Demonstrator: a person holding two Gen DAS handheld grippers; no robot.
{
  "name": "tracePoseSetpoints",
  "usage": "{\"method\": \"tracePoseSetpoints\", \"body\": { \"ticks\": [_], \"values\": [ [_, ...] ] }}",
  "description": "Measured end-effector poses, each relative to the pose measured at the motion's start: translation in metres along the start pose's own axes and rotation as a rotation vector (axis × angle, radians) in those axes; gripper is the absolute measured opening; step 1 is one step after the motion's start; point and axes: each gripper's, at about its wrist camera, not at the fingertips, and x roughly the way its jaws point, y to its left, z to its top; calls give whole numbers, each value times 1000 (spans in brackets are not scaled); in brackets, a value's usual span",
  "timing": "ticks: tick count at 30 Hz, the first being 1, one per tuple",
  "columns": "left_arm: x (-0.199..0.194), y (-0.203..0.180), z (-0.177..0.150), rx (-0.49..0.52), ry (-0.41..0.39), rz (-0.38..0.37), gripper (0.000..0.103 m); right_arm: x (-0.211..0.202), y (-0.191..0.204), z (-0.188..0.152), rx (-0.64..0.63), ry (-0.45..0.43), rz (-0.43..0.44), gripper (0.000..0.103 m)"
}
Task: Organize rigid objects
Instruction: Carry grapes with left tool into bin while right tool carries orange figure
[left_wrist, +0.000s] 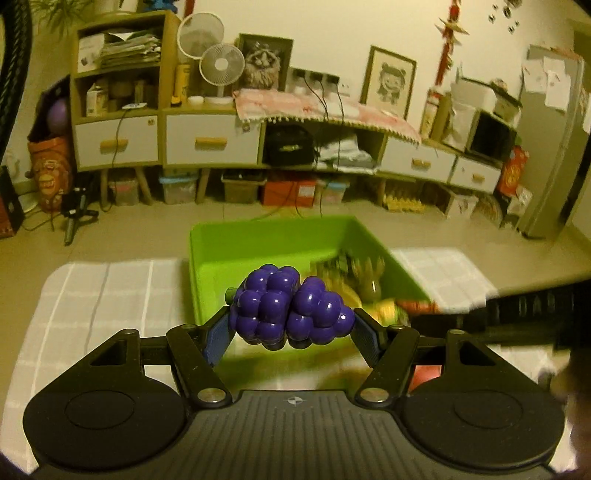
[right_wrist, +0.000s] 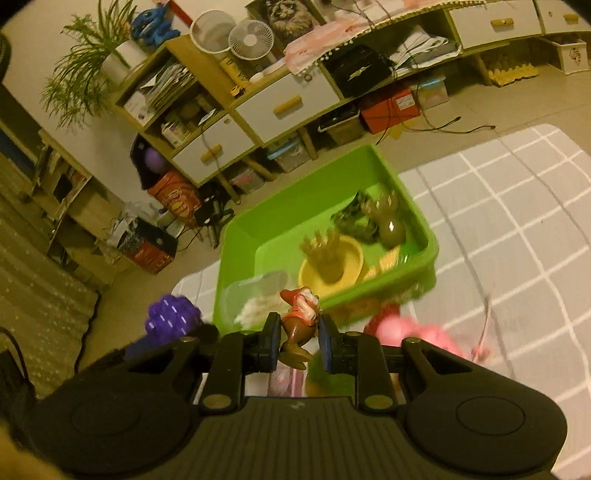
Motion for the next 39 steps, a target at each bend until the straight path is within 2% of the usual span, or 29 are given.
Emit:
{"method": "tracePoseSetpoints", "body": {
  "ticks": [5, 9, 19, 25, 39],
  "values": [
    [40, -2, 25, 32, 2, 39, 72, 18, -17, 23, 54, -36, -11, 0],
    [67, 1, 28, 22, 32, 61, 72, 32, -31, 32, 81, -63, -20, 0],
    [114, 2, 25, 65, 125, 146, 72, 60, -28, 34, -29, -69, -69, 0],
    [129, 14, 22, 3, 190, 157, 72, 70, -28, 30, -65, -42, -74, 0],
    [130, 26, 22, -40, 212, 161, 72, 80, -39, 31, -71, -52, -98, 0]
  ]
}}
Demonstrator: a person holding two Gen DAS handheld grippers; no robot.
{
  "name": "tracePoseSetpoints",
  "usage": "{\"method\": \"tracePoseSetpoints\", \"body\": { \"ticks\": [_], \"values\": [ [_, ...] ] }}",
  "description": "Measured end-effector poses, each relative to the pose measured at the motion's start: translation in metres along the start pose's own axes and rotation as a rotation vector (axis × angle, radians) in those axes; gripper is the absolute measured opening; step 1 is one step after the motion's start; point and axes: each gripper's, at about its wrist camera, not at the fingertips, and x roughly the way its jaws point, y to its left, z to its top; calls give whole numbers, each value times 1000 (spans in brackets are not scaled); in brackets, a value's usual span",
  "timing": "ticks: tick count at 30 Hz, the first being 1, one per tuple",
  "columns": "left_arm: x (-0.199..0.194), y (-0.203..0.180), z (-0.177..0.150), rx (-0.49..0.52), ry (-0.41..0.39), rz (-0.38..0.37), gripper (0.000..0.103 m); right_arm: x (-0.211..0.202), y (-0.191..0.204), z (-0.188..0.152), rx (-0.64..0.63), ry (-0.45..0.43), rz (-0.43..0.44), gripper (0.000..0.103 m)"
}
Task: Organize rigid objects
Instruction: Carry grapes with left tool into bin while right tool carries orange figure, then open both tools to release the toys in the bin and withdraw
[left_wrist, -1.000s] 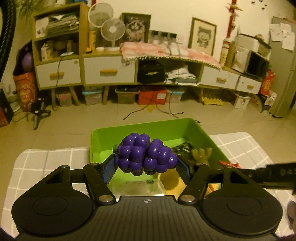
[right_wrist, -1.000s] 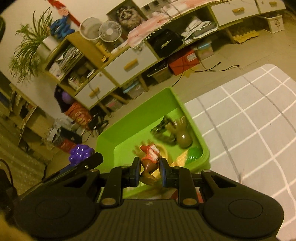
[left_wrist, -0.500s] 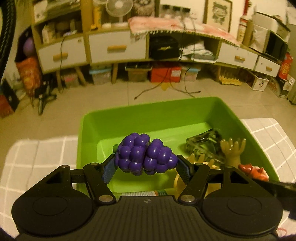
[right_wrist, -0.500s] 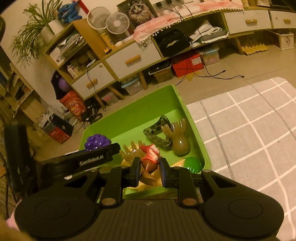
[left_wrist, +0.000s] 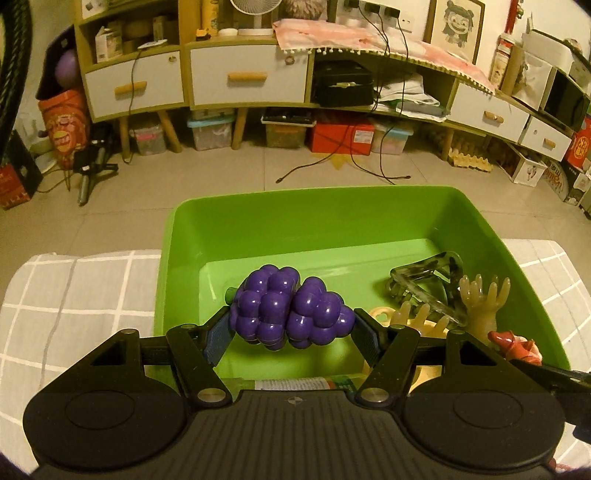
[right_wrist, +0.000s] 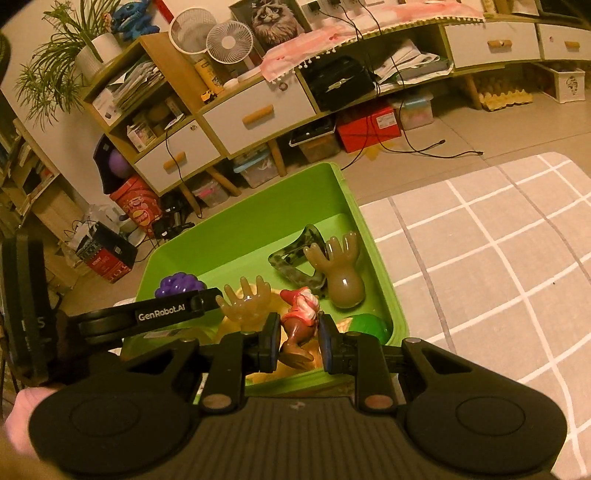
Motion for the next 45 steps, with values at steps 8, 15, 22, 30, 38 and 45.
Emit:
{"method": "tracePoseSetpoints", "body": {
  "ticks": [8, 15, 22, 30, 38, 45],
  "values": [
    [-1, -6, -3, 10, -5, -6, 73, -1, 0, -2, -17, -10, 0, 0],
    [-6, -12, -3, 23, -34, -7, 86, -5, -11, 3, 96, -5, 46, 6],
    [-17, -19, -4, 26, -41, -7, 89, -16, -17, 4, 129, -17, 54, 14],
    [-38, -19, -9, 3, -56, -23, 92, -41, -2, 4, 109, -23, 58, 32],
    [-65, -13, -16, -6, -77, -29, 96, -70, 12, 0, 87, -39, 39, 40],
    [-86, -4, -28, -25, -95, -44, 99, -88, 25, -8, 69, -40, 29, 44]
  ]
}}
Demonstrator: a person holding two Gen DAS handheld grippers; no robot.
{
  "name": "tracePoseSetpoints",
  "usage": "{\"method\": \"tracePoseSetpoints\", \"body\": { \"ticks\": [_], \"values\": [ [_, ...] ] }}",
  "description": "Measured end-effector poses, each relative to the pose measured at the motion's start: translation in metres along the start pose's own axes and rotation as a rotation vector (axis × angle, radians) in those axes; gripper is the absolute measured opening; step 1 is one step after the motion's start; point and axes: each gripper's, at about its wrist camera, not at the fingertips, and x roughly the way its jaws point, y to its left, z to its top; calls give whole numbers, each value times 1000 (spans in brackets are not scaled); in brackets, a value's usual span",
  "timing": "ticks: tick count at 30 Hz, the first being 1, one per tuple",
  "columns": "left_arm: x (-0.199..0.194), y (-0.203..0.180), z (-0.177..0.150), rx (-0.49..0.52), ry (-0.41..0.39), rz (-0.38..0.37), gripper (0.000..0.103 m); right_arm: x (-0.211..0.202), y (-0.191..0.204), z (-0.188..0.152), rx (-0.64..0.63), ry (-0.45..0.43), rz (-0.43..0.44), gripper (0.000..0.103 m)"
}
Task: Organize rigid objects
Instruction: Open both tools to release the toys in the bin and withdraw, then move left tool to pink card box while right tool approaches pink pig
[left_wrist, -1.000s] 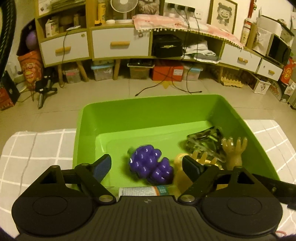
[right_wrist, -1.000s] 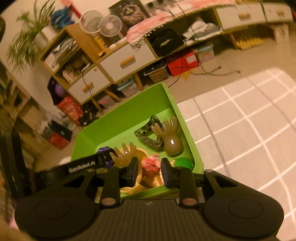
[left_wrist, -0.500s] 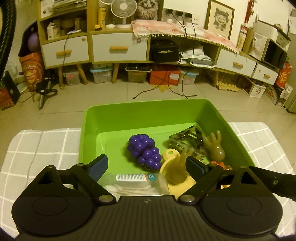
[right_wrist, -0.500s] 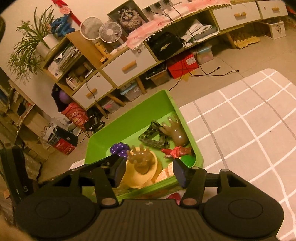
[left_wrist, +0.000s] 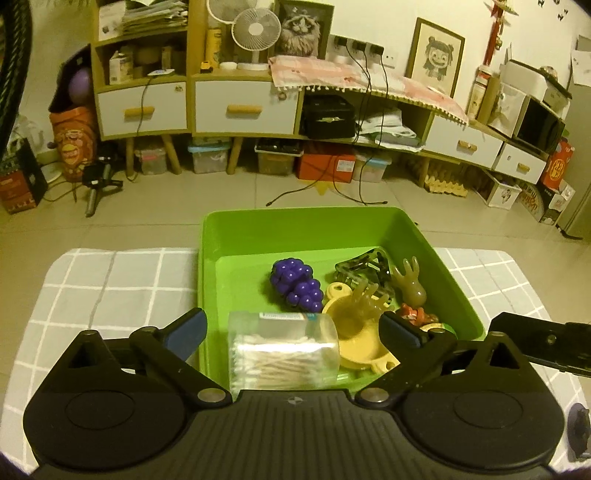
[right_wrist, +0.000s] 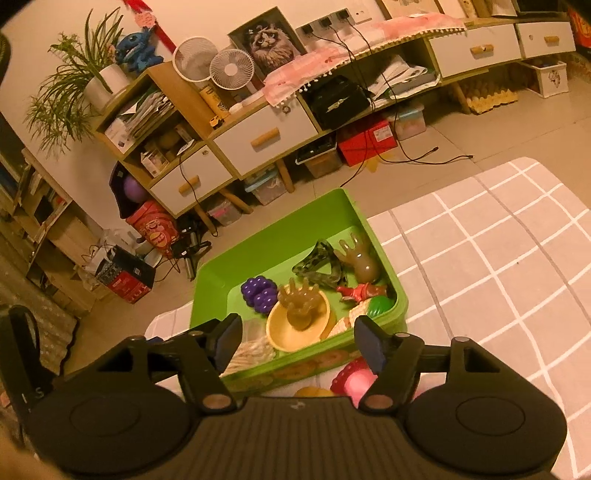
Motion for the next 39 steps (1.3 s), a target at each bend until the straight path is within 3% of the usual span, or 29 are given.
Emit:
{"method": "tracePoseSetpoints", "body": {
  "ticks": [15, 34, 39],
  "values": [
    [-35, 16, -25, -21, 2, -32, 101, -25, 19, -23, -108, -1, -59, 53],
    [-48, 32, -84, -34, 52, -99, 101, -23, 0, -62, -225, -8, -121, 63],
    [-49, 37, -97, -23, 48, -94, 101, -22, -15, -67, -192, 2, -118, 66]
  ]
}}
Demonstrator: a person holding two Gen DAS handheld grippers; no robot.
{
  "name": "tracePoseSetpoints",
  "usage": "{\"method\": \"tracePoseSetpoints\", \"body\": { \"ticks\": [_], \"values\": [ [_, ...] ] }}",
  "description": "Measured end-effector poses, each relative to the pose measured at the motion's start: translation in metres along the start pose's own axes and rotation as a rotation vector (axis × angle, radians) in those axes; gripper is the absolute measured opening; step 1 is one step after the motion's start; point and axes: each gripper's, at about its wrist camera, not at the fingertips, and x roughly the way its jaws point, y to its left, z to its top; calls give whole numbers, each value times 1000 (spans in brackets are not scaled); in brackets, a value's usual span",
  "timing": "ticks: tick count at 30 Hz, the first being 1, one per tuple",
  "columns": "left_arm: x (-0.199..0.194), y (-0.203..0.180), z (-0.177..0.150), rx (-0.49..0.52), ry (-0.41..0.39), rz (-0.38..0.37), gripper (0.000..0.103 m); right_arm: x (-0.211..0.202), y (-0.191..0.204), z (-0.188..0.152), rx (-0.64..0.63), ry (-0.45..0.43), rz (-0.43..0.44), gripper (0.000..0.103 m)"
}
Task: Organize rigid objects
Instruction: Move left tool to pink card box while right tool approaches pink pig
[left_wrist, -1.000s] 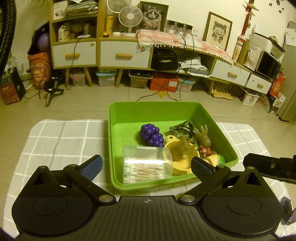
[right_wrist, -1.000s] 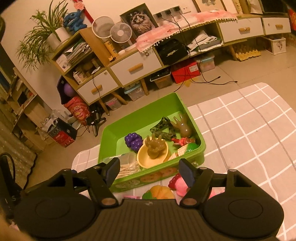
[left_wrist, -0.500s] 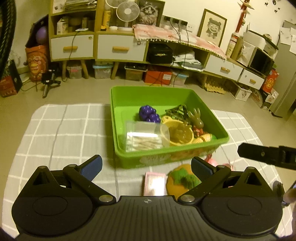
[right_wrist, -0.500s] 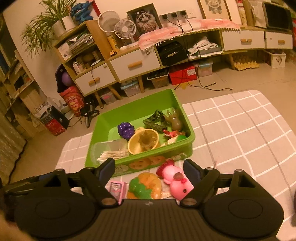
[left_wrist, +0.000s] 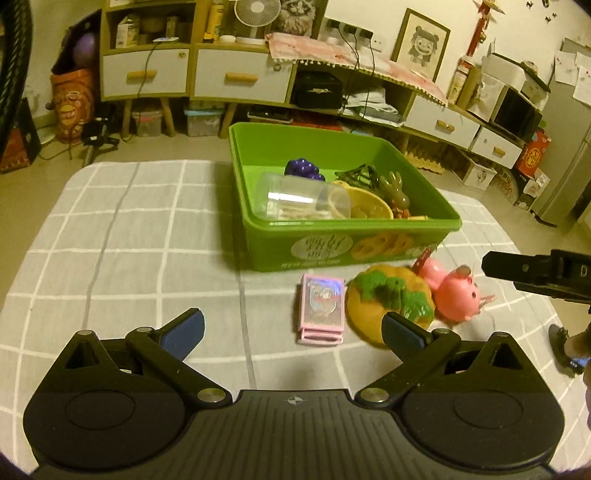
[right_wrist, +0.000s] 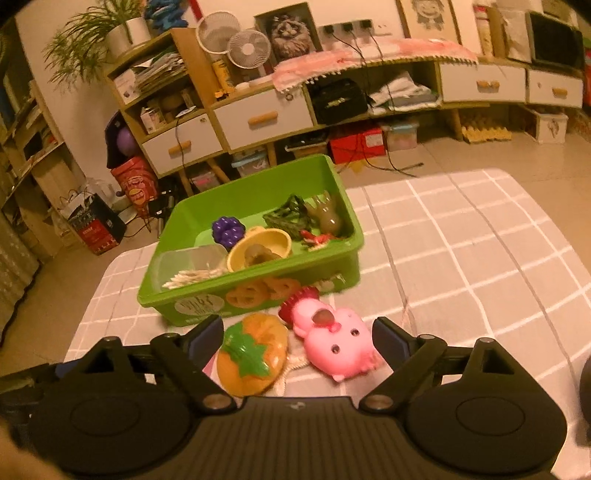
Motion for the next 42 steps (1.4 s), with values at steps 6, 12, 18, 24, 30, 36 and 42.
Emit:
{"method": "tracePoseSetpoints", "body": {
  "ticks": [6, 12, 18, 24, 30, 36, 42],
  "values": [
    [0, 3, -18, 25, -5, 13, 101, 2, -13, -9, 33, 16, -2, 67],
    [8, -6, -35, 105, -3, 27, 101, 9, -8, -23, -76, 55, -39, 68],
    [24, -16, -46, 161, 18, 46, 101, 24, -1, -38, -155, 128, -68, 68],
    [33, -24, -50, 193, 17, 47, 101, 35, -6, -43, -156, 173, -93, 68],
    [41, -27, -48, 188, 8, 55, 99, 42, -8, -44, -162, 192, -104, 68],
    [44, -28, -43, 164, -34, 66, 89, 48, -12, -42, -152, 206, -120, 68],
    [48, -29, -37, 140, -67, 48, 77, 49, -13, -39, -170, 147, -152, 68]
  ]
}}
